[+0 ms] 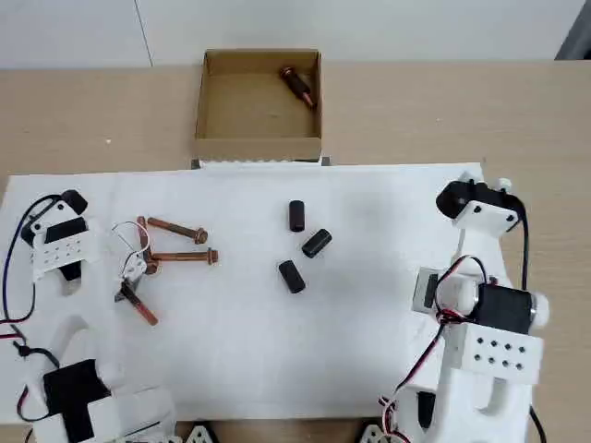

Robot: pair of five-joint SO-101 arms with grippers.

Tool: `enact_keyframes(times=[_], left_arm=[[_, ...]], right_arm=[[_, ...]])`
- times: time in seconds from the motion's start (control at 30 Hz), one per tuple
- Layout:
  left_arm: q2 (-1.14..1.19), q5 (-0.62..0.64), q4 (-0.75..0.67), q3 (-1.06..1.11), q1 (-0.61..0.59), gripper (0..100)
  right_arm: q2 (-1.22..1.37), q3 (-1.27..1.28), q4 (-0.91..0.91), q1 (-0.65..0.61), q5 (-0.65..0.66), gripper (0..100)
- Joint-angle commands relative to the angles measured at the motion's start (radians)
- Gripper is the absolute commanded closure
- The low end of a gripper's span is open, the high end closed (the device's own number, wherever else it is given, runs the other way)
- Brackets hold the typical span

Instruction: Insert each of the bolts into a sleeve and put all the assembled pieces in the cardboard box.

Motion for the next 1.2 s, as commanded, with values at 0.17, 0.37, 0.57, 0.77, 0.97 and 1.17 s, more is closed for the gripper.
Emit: enact_keyframes(times=[0.17, 0.37, 0.57, 0.77, 0.97, 1.17], left_arm=[[-0.213, 0.003, 0.152, -0.124, 0.055, 100], [-0.471, -0.072, 0.163, -0.15, 0.183, 100], [-0.69, -0.15, 0.141, -0.15, 0.256, 100], [-0.838, -0.218, 0.061, -0.148, 0.27, 100], [-0.924, -0.218, 0.037, -0.14, 0.4, 100], [-0.939, -0.209, 0.035, -0.14, 0.466, 100]], right_arm=[[-0.022, -0.066, 0.016, 0.008, -0.002, 99.3], [-0.022, -0.176, 0.054, 0.004, 0.012, 99.4], [-0.022, -0.241, 0.125, 0.005, 0.077, 99.5], [-0.022, -0.311, 0.177, 0.004, 0.077, 99.5], [-0.067, -0.307, 0.179, -0.001, 0.077, 99.5], [-0.331, -0.209, 0.104, -0.099, 0.107, 99.5]])
